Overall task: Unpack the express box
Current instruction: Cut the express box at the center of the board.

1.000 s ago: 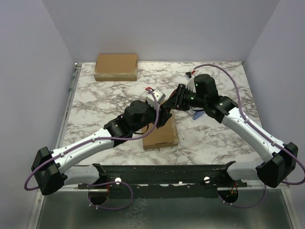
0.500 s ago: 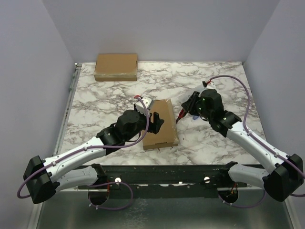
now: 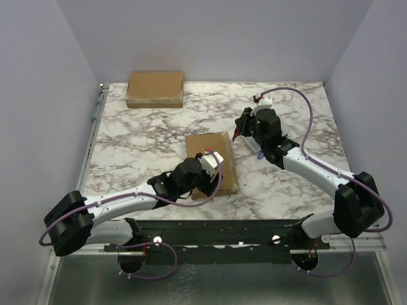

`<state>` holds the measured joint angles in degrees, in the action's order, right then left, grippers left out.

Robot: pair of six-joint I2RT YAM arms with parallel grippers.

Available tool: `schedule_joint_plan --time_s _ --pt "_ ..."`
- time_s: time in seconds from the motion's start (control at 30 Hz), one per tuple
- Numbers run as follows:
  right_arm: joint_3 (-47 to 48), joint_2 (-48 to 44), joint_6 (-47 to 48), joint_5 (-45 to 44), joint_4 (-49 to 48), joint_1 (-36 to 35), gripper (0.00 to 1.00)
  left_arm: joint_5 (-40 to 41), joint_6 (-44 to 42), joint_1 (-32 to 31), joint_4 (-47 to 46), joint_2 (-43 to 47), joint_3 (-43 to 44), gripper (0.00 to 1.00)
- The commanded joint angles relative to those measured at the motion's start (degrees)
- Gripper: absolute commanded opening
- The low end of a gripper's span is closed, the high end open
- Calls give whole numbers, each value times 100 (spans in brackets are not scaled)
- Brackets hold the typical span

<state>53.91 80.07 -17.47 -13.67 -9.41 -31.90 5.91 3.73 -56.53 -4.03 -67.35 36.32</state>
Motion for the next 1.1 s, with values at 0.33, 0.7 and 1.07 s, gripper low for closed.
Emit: schedule_joint_plan --time_s 0.33,0.7,1.07 --pt "89 604 353 -205 -1214 -34 0 81 -1293 -641 -1930 -764 -614 69" --pt "100 722 344 -213 -1218 -66 0 451 -1726 -944 -2001 -1213 -528 69" --pt "151 840 366 -355 -1155 -118 0 659 -1604 -963 -2399 -1370 -714 67"
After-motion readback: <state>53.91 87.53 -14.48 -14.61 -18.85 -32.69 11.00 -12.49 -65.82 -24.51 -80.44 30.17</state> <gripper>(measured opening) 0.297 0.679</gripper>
